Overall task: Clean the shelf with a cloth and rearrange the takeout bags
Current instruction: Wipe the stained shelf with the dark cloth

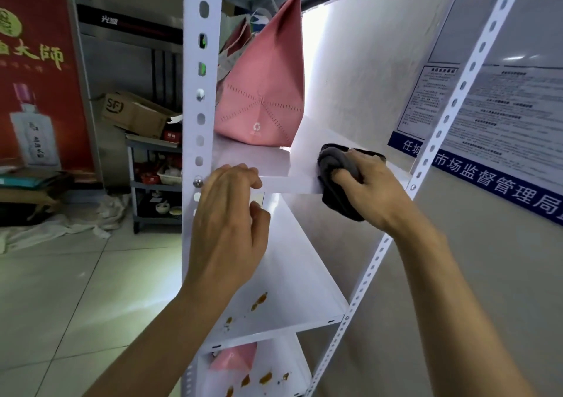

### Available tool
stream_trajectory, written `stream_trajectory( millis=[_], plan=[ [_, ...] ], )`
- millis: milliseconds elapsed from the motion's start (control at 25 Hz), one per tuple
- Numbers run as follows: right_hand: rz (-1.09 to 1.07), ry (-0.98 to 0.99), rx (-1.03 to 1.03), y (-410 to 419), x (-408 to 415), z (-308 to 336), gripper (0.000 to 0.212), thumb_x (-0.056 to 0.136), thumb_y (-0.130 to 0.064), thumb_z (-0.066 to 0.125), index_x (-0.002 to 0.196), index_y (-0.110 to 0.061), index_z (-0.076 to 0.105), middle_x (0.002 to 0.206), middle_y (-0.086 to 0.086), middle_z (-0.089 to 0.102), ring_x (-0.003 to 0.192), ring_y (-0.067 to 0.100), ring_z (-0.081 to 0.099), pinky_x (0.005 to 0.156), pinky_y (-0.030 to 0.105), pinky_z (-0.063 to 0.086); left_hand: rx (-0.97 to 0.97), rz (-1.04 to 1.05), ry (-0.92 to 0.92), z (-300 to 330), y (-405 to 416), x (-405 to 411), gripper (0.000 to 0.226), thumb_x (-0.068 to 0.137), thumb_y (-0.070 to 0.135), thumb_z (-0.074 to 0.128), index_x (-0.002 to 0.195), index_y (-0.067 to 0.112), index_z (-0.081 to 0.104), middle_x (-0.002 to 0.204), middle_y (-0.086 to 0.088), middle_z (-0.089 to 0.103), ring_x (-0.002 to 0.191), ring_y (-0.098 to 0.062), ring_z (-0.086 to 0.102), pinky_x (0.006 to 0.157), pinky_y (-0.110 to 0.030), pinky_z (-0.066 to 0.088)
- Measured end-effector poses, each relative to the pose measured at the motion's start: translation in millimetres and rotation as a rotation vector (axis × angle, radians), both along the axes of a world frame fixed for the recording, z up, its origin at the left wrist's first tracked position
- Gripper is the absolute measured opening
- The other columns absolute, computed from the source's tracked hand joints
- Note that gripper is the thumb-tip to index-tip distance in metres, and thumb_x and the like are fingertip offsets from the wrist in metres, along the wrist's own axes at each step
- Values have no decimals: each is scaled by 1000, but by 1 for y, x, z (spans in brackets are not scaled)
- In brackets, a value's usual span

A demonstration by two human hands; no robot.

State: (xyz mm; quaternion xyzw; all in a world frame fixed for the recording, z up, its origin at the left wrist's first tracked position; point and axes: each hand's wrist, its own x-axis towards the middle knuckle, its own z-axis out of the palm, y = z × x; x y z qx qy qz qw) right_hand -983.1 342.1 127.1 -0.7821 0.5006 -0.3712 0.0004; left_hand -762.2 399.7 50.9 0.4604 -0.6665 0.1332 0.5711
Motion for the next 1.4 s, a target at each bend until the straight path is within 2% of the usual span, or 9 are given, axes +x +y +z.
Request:
stream_trajectory(
  millis=[160,440,560,760,840,960,1080,1240,1400],
  plan=[
    [6,95,27,6,2,5,11,85,-42,61,93,-35,65,97,-17,64,101,14,57,95,38,43,-2,-3,-27,-1,0,-2,19,86,3,51,104,2,57,119,-14,61,124,-35,51,107,-47,39],
    [28,-245,-41,27,6,-14,10,82,-27,51,78,-32,58,73,-19,57,63,-1,54,57,14,42,23,45,-143,0,10,-1,25,86,9,50,109,2,56,121,-16,59,123,-33,50,121,-40,23],
    [85,-443,-87,40,11,-38,16,82,-19,51,85,-29,62,87,-5,59,72,10,58,62,20,47,71,36,-212,-14,20,4,31,87,10,53,117,3,56,144,-17,50,142,-33,38,119,-48,24],
    [114,-503,-250,48,6,-101,40,81,-5,51,115,-22,66,112,-14,65,110,19,61,94,27,48,227,30,-258,-68,36,3,39,89,12,50,127,4,56,147,-16,47,142,-33,38,114,-51,30],
    [145,-586,-185,41,6,-133,45,84,-6,50,125,-19,64,124,-2,65,112,21,63,91,30,53,333,38,-248,-96,41,4,41,92,16,44,131,7,54,148,-14,45,143,-30,36,114,-53,31],
    [230,-769,75,26,13,-180,39,88,-10,49,121,-22,65,113,11,66,87,23,64,72,40,57,438,109,-240,-135,48,2,42,91,7,49,132,8,54,148,-13,46,142,-31,37,116,-53,29],
    [214,-701,227,9,22,-218,32,85,-17,51,114,-25,63,117,6,68,95,24,64,83,52,55,473,241,-258,-161,55,3,47,87,0,51,133,5,55,145,-15,50,141,-33,39,119,-49,26],
    [328,-562,269,-4,45,-247,39,82,-19,50,119,-24,62,116,-10,63,110,18,60,96,45,50,525,339,-296,-172,58,-2,58,81,-8,54,138,1,52,153,-19,42,146,-34,32,120,-43,25],
    [468,-127,172,-22,79,-271,45,85,-30,53,129,-22,60,130,-2,63,122,22,55,111,42,39,571,403,-233,-170,55,-14,70,76,-21,61,141,-1,48,155,-17,39,147,-32,31,118,-39,29]
  ],
)
